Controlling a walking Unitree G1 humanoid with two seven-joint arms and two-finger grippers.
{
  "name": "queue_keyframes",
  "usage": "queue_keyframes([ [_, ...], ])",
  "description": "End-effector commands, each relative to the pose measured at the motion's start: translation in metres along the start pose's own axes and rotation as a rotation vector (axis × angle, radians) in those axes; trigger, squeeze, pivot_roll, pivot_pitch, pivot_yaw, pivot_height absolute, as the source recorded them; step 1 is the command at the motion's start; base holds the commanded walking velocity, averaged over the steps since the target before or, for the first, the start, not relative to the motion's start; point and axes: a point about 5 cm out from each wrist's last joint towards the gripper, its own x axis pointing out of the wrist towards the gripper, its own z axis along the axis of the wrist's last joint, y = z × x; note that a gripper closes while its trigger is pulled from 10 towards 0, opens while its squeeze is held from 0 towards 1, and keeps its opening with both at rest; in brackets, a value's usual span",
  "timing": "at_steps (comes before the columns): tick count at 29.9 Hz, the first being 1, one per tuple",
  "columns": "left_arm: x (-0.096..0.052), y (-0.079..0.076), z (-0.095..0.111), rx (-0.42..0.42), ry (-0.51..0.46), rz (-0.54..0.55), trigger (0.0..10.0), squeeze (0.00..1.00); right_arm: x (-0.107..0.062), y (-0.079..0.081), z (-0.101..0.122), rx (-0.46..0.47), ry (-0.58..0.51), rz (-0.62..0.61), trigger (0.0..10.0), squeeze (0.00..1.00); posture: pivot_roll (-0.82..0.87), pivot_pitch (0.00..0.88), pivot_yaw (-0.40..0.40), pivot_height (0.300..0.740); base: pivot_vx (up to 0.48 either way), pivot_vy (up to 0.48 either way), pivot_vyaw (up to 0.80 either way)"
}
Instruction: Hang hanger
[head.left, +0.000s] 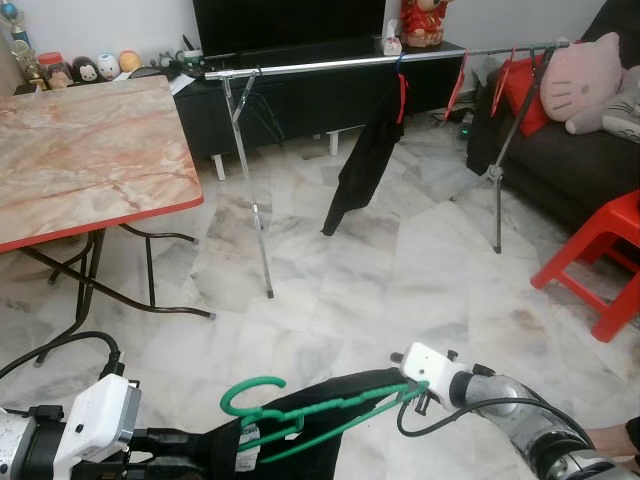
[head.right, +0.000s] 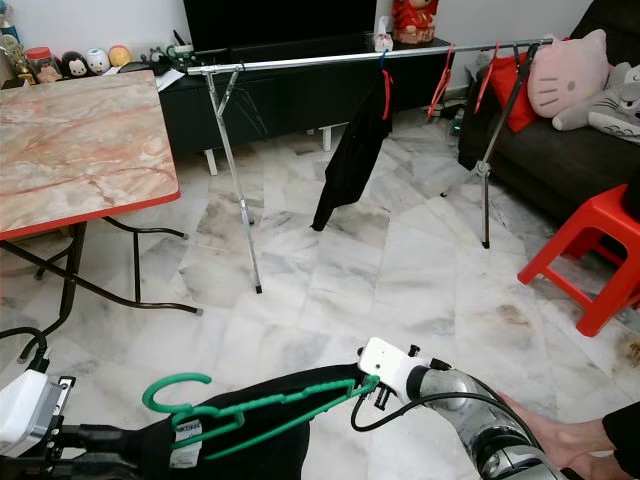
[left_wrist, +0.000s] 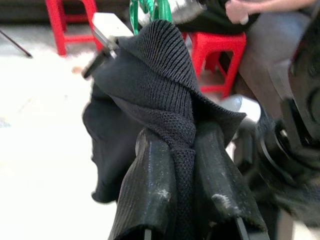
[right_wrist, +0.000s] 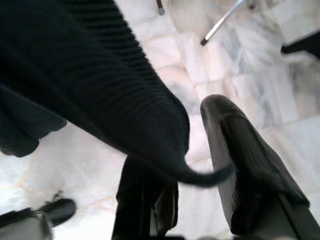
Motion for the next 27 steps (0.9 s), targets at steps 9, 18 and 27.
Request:
queue_keyframes([
  [9,0.003,0.012,0.020,0.049,-0.227,0.140,10.0,0.00,-0.007,0.014,-0.021,0.156,0.041,0.048,10.0,0.00,-0.01,0.000,0.013,0.732,0.000,0.000,0.00],
  [18,0.041,0.042,0.017,0.059,-0.356,0.459,10.0,0.00,0.012,0.029,0.000,0.252,-0.077,0.106,10.0,1.00,-0.01,0.000,0.013,0.732,0.000,0.000,0.00],
  [27,0.058,0.047,0.012,0.035,-0.349,0.525,10.0,0.00,0.015,0.033,0.008,0.386,-0.154,0.163,10.0,1.00,-0.01,0.000,0.019,0.732,0.000,0.000,0.00],
])
